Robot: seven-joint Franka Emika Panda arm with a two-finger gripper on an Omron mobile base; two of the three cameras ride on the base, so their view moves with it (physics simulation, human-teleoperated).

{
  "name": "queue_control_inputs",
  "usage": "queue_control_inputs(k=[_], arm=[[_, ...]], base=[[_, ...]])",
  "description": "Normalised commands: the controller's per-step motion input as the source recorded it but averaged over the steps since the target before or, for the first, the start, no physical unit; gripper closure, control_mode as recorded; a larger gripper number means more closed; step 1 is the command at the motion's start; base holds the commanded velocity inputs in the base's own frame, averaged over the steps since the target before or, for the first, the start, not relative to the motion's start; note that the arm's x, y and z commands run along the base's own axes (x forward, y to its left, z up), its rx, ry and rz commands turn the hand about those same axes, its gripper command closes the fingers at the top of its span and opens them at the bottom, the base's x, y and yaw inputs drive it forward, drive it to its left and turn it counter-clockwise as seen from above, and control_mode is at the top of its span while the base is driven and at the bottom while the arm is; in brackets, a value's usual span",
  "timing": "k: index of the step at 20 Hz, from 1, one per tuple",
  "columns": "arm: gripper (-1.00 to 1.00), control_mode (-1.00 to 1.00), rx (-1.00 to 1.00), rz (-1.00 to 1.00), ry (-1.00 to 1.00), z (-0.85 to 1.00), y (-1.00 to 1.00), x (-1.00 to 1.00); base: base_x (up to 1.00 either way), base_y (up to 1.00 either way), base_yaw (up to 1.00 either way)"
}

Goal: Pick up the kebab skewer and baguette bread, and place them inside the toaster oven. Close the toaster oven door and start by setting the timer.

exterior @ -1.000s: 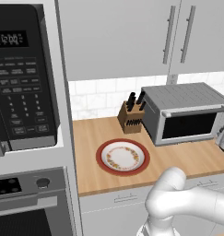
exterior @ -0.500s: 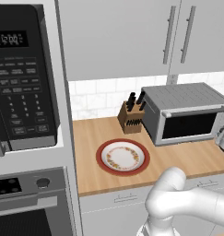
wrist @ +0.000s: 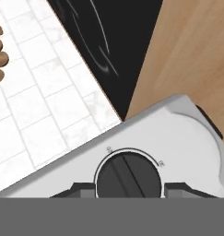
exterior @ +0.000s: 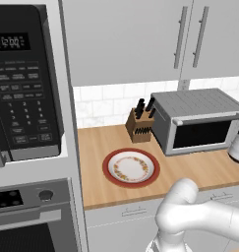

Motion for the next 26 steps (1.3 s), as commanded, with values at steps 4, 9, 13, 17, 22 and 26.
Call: queue_control_inputs(k=[4, 9, 13, 17, 22, 26], arm=[[1.0, -1.0, 0.35, -0.15, 0.0, -0.02, -0.34, 0.0], [1.0, -1.0, 0.39, -0.09, 0.0, -0.19, -0.3, -0.07], [1.0, -1.0, 0.45, -0.07, 0.0, -0.24, -0.43, -0.18], [1.0, -1.0, 0.49, -0.05, 0.0, -0.11, -0.53, 0.0], [1.0, -1.0, 0.52, 0.0, -0.02, -0.21, -0.54, -0.1], [1.0, -1.0, 0.5, -0.02, -0.03, -0.37, -0.42, -0.2]], base=[[0.0, 0.0, 0.0], [0.0, 0.0, 0.0], [0.0, 0.0, 0.0], [0.0, 0.0, 0.0], [0.0, 0.0, 0.0], [0.0, 0.0, 0.0]])
